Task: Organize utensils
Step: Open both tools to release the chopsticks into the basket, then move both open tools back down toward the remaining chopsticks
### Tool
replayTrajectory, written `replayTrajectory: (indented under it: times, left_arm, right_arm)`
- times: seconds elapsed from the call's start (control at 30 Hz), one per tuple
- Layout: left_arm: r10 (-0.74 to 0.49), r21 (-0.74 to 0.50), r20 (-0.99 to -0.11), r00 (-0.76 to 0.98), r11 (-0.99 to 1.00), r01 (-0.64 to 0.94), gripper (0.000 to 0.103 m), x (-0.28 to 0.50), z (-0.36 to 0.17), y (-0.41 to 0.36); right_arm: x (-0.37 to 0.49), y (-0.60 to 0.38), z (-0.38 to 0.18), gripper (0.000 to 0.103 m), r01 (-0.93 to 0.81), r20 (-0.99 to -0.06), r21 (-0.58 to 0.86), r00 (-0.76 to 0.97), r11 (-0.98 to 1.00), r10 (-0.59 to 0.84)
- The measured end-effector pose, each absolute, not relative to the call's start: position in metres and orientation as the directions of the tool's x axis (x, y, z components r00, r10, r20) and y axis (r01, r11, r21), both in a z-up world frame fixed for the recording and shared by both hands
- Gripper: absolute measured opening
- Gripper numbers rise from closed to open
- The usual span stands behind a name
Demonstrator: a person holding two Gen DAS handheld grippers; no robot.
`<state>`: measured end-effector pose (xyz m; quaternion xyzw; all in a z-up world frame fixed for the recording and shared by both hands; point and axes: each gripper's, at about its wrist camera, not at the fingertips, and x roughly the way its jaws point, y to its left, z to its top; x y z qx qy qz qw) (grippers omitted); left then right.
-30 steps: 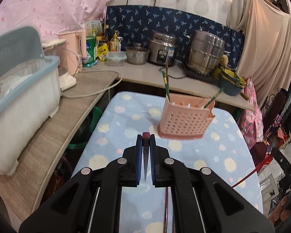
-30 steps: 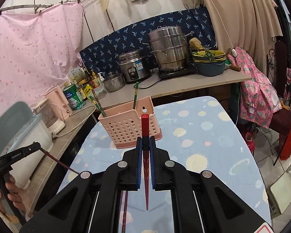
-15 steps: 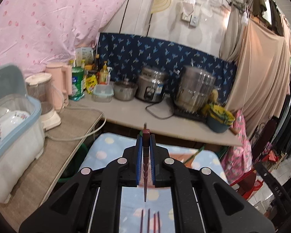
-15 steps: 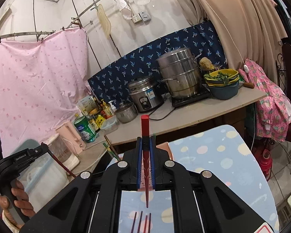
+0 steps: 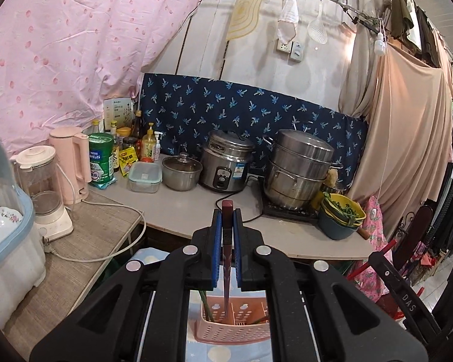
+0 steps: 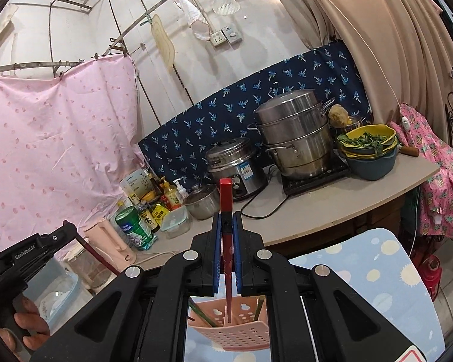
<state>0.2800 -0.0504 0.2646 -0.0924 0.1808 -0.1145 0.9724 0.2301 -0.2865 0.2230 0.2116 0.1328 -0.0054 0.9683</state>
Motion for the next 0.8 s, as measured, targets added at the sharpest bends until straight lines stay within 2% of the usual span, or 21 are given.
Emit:
replayTrajectory:
  times: [0.47,0.63,0.67,0.73,0.77,0.8]
  left_arm:
    - [-0.25,-0.23,-0.451,0.857,0.96,0.159,0.007,0.325,0.204,-0.055]
    - [-0.251,-0.241,-0.455,0.855,0.958,0.153,0.008,0.327,0.195,-0.053]
    - [-0.25,-0.245,-0.451,0.857,0.958,0.151,0.011,0.327,0.194,-0.052]
    - [-0.251,-0.248,-0.453,0.856,0.957,0.149,0.029,0.326,0.193,-0.052]
    - [-0.245,-0.247,-0.451,0.858,0.958,0.144,0.043,0.324,0.193,-0.051]
    - [-0.237,-0.244,-0.445,0.863,0.96,0.138,0.048,0.321,0.193,-0.051]
  right_arm:
    - [0.281,-0.287,0.165,0.007,0.127,-0.397,0.376,0.917,0.918,0.035]
    - [0.282,-0.287,0.153,0.01,0.146,-0.418,0.37,0.908,0.917,0.024]
    - [0.28,-0.288,0.152,0.013,0.149,-0.415,0.374,0.91,0.916,0.021]
    - [0.278,-0.289,0.15,0.017,0.155,-0.418,0.375,0.908,0.914,0.017]
    - [0.277,-0.289,0.15,0.017,0.155,-0.418,0.378,0.908,0.913,0.019]
    - [0.275,-0.289,0.15,0.018,0.155,-0.418,0.379,0.908,0.912,0.02]
